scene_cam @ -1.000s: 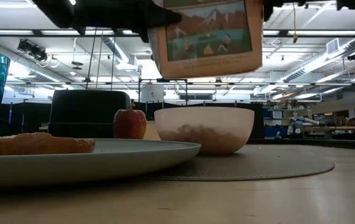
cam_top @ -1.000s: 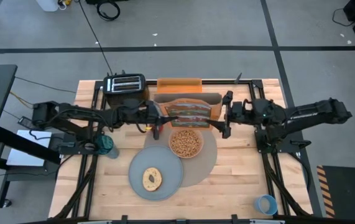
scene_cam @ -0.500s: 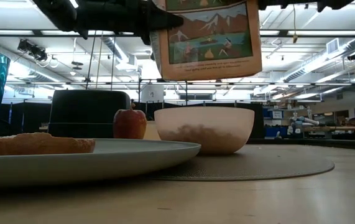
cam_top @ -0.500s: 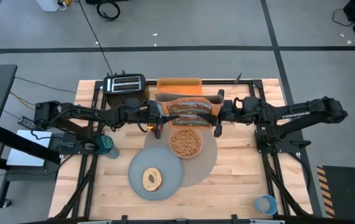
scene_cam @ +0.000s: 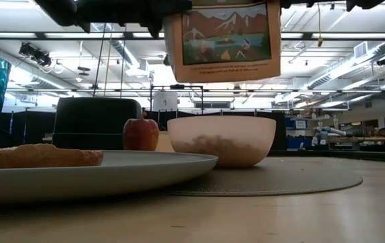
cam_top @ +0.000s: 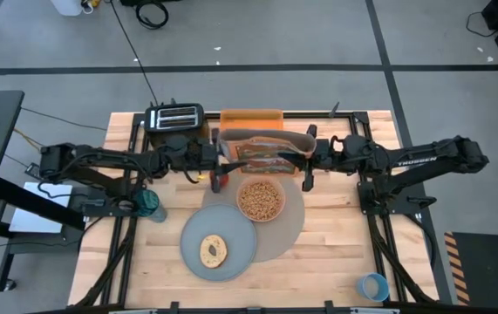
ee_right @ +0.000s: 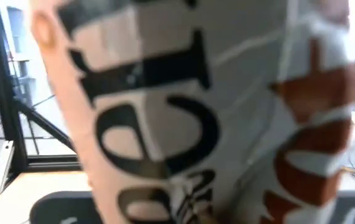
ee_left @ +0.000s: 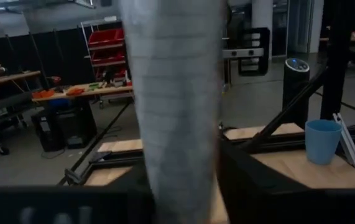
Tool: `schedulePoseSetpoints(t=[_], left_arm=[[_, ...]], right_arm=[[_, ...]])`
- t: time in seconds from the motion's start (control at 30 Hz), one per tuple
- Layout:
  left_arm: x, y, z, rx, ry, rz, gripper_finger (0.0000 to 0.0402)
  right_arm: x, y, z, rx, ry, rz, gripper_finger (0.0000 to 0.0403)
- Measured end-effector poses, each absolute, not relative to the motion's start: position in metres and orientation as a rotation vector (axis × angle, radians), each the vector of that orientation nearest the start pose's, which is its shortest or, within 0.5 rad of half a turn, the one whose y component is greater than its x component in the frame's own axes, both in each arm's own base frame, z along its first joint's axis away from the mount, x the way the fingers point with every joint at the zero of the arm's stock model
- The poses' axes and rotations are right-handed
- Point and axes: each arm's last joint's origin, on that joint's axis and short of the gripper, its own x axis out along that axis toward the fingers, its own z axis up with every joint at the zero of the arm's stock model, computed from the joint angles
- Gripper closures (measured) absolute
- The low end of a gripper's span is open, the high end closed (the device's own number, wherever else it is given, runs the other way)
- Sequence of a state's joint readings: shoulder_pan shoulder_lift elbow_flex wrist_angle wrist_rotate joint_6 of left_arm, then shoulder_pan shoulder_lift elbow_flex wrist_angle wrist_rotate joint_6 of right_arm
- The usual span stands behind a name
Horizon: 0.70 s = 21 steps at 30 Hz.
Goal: Arrange a breakfast setting
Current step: Pour the cereal from the cereal box into the pink bowl
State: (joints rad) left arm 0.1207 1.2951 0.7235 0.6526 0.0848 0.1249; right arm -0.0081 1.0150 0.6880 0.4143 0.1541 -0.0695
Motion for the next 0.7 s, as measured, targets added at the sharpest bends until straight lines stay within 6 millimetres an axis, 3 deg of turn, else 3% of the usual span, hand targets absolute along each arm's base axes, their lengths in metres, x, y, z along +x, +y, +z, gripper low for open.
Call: schedulePoseSetpoints(t=[0.2,0.43,0.57,0.7], left_arm=[[0.242,0.03,0.302,0.17,0.057,0.128,0.0192],[0.194,0.021,0.312,0.091,0.185,0.138,0.0171],[0.188,0.011,0.301,0.083,0.211,0.084,0.0171],[0.189,0.001,0.285,0.085,0.248,0.031,0.0171]], right_arm=[[0.199,-0.008,0.326,-0.039,-0.067,-0.324,0.0391],[0.155,-0.015,0.332,-0.022,-0.003,-0.748,0.039],[0.144,-0.021,0.317,0.006,0.037,-1.051,0.0391],[0.14,-0.024,0.287,0.032,0.034,-1.331,0.039]])
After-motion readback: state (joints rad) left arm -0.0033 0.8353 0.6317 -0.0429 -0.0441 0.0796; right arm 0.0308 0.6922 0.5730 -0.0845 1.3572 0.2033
